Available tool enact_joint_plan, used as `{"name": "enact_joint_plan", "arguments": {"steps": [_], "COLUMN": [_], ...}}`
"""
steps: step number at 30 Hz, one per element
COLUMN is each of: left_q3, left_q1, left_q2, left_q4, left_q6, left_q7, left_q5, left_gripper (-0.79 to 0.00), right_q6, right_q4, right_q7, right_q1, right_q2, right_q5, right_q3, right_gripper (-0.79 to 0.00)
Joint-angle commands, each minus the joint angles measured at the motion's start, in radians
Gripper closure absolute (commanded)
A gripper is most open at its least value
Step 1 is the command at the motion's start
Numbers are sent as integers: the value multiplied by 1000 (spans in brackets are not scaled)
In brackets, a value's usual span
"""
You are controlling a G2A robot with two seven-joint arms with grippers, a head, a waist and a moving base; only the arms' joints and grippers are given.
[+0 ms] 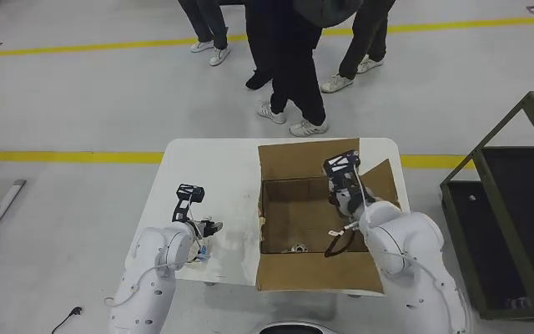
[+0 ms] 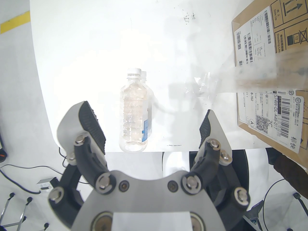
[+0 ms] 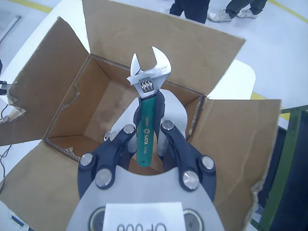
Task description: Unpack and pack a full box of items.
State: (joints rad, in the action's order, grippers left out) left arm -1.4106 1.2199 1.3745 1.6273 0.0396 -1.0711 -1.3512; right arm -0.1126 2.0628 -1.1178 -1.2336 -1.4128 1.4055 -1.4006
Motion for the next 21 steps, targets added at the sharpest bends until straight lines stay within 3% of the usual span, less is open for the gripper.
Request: {"name": "enact_joint_plan", "arguments": {"steps": [1,21], "left_q3": [0,0], "left_q1": [0,0], "left_q2": [0,0], "left_q4": [0,0], "left_q6": [0,0], "left_q7": [0,0], "left_q5": [0,0], "left_gripper": [-785,-785], "right_q6": [-13,-18], "right_q4": [36,100], "right_q7": [0,44], "right_q1": [-17,-49], "right_q2": [4,14], "right_q5": [-12,-45], "right_q3": [-25,-92], "right_gripper": [0,0]}}
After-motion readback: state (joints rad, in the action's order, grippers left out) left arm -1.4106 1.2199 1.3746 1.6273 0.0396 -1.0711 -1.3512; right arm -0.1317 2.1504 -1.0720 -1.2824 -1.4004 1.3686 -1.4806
